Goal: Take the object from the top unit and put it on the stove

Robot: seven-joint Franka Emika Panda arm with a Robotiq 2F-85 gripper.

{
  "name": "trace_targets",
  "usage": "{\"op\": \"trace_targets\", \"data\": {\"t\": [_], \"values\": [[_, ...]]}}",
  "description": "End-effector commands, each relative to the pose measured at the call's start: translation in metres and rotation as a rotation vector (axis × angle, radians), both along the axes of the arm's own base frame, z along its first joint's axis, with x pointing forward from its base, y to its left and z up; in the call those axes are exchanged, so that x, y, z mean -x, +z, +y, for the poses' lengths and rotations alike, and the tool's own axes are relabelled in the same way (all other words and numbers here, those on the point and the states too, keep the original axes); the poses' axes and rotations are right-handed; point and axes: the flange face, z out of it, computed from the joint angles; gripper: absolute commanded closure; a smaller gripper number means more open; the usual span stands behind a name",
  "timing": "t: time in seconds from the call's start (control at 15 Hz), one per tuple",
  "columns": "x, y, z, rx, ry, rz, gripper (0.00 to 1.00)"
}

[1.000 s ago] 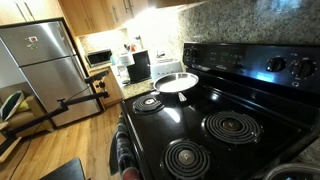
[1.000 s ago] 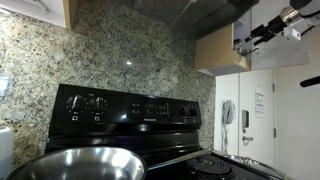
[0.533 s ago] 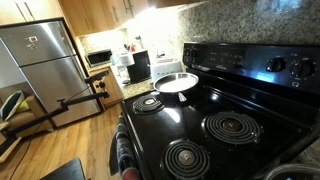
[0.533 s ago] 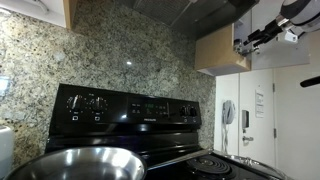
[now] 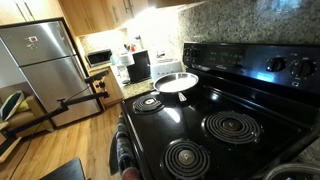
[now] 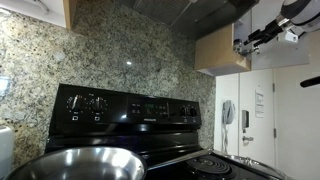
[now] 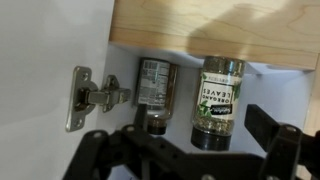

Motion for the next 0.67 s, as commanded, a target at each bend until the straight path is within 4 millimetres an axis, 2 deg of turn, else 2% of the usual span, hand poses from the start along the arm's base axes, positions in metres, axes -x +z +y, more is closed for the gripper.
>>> {"op": "trace_targets", "data": {"t": [0.0, 0.6], "values": [[0.0, 0.0, 0.0, 0.0, 0.0, 0.0, 0.0], [-0.02, -0.01, 0.013, -0.108, 0.046, 0.003, 0.0]]}}
